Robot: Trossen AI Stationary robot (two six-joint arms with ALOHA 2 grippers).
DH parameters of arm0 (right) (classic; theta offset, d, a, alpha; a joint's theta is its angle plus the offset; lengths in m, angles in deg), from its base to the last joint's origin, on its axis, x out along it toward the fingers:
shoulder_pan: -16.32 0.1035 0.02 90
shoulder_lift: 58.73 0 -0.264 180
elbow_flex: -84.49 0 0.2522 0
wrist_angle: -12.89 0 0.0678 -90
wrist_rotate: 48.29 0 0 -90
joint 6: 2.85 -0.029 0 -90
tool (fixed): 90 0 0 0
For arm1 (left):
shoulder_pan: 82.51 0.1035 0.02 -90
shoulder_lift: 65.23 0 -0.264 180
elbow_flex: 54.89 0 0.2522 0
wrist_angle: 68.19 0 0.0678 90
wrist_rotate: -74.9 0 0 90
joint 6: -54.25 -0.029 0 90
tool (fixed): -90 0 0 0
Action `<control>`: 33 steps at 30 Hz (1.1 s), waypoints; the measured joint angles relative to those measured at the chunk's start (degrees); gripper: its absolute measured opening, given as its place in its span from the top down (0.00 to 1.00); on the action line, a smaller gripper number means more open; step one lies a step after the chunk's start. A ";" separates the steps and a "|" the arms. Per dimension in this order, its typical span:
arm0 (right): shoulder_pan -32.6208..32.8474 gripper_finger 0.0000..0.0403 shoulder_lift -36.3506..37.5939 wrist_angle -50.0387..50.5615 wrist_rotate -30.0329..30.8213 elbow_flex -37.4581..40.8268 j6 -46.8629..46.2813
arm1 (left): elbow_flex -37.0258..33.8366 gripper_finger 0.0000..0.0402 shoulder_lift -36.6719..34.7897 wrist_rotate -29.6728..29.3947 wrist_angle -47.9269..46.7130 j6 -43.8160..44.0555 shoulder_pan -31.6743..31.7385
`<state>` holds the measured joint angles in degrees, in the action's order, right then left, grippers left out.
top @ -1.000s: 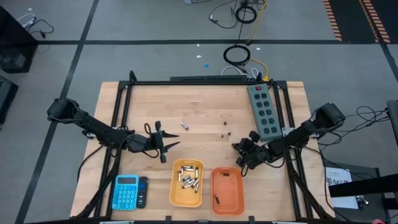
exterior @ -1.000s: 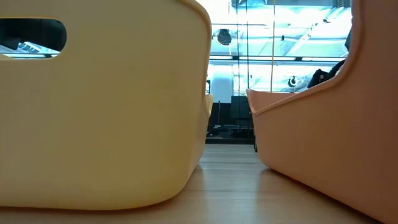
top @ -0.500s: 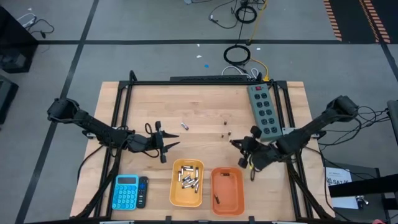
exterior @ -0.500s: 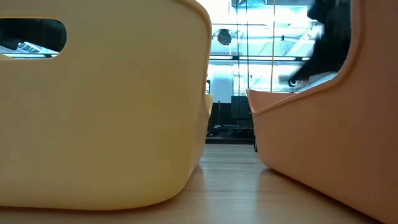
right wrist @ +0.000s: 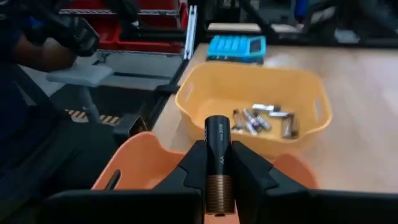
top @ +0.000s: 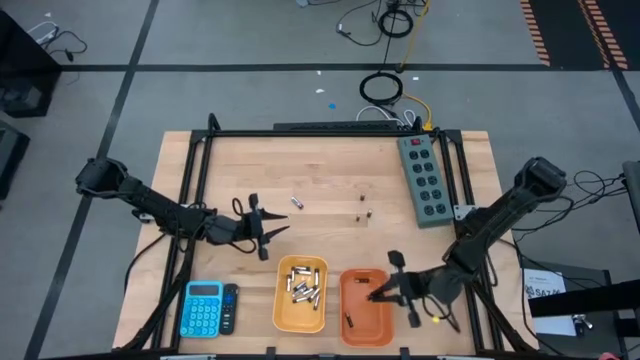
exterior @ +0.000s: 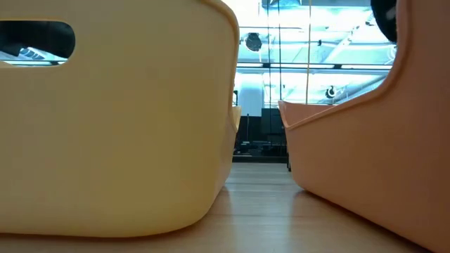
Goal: Sort batteries
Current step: Put the black battery into the orange bin
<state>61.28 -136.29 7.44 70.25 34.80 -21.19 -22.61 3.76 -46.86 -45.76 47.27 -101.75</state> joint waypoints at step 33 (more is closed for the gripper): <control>-1.00 0.76 -7.94 2.85 26.80 0.00 -16.03 | -0.02 0.67 0.00 9.12 7.14 -10.95 9.00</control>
<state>60.28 -144.23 10.29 97.05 34.80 -37.22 -22.63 3.76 -37.74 -38.62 36.32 -92.75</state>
